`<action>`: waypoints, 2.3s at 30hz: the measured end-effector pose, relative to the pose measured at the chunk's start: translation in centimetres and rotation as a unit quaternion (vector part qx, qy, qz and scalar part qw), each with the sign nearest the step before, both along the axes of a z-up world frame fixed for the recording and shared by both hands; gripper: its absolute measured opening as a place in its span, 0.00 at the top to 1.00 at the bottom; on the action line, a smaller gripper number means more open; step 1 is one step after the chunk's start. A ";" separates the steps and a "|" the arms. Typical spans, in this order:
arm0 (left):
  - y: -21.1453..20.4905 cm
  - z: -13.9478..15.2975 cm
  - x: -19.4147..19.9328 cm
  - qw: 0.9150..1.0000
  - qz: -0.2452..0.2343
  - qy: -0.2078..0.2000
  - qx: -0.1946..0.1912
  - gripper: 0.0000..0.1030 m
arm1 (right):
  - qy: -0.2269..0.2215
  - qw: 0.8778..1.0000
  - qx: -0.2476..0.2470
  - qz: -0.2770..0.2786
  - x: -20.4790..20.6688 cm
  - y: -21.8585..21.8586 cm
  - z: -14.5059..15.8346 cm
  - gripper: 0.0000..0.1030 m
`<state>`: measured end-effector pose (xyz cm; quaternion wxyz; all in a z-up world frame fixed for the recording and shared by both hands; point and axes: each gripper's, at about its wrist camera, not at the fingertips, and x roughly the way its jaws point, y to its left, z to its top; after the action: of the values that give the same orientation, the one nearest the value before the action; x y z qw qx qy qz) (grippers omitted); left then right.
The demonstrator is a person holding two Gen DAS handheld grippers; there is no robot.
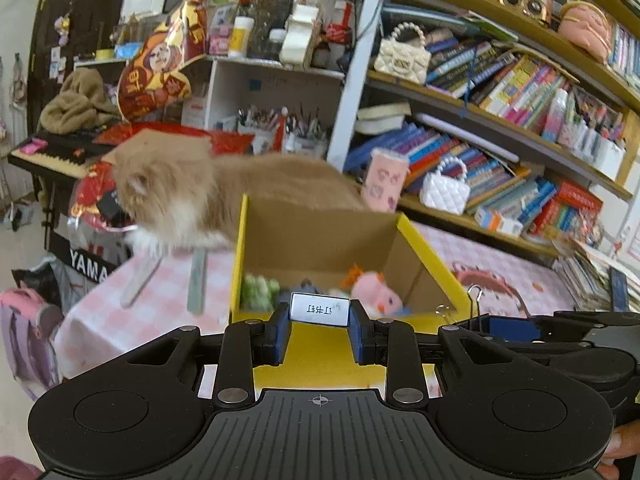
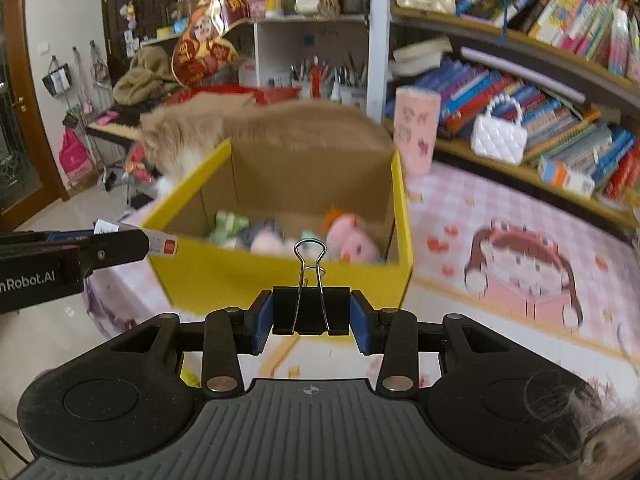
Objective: Organize objects
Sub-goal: 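Carry the USB stick with the left tool while the right tool carries the binder clip to the box, then open the left tool inside the box while the right tool releases the binder clip, then lift both open tools out of the yellow box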
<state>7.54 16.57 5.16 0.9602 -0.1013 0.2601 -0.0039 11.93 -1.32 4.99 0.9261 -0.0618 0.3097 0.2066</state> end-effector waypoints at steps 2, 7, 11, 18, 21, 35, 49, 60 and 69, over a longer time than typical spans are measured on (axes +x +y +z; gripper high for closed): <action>0.3 0.1 0.9 1.000 0.009 -0.004 -0.002 0.73 | -0.007 1.000 0.002 0.002 1.1 0.1 0.4 0.64; 0.4 -0.2 3.5 1.000 0.026 0.000 0.002 0.73 | -0.018 1.000 -0.003 0.011 4.2 0.5 0.5 0.64; -0.1 -1.1 5.4 0.999 0.035 0.012 0.012 0.73 | -0.027 0.999 -0.015 0.022 6.3 1.0 -0.2 0.64; -1.7 -3.9 8.3 0.997 0.046 0.053 0.034 0.72 | -0.017 0.997 -0.060 0.053 9.6 2.4 -3.1 0.64; -2.0 -4.9 9.2 0.996 0.048 0.070 0.041 0.72 | -0.009 0.995 -0.079 0.067 10.8 3.0 -4.3 0.64; -3.5 -3.2 8.1 0.996 0.031 0.045 0.071 0.43 | -0.007 0.998 -0.042 0.044 10.2 0.2 -3.3 0.50; -6.2 -1.4 1.3 0.997 -0.008 0.015 0.073 0.21 | -0.030 0.993 0.013 -0.112 -0.4 -5.9 -1.2 0.41; -9.2 -4.2 -2.0 0.992 -0.040 0.059 0.101 0.15 | 0.001 0.977 -0.009 -0.215 -6.7 -8.7 -4.0 0.28; -11.5 -4.9 -2.9 0.990 -0.044 0.074 0.111 0.10 | 0.009 0.965 -0.028 -0.259 -8.5 -10.5 -4.9 0.12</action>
<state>4.65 5.04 0.22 0.9424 0.0179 0.3339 -0.0097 3.43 -11.86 0.10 0.9431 -0.0036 0.3288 -0.0490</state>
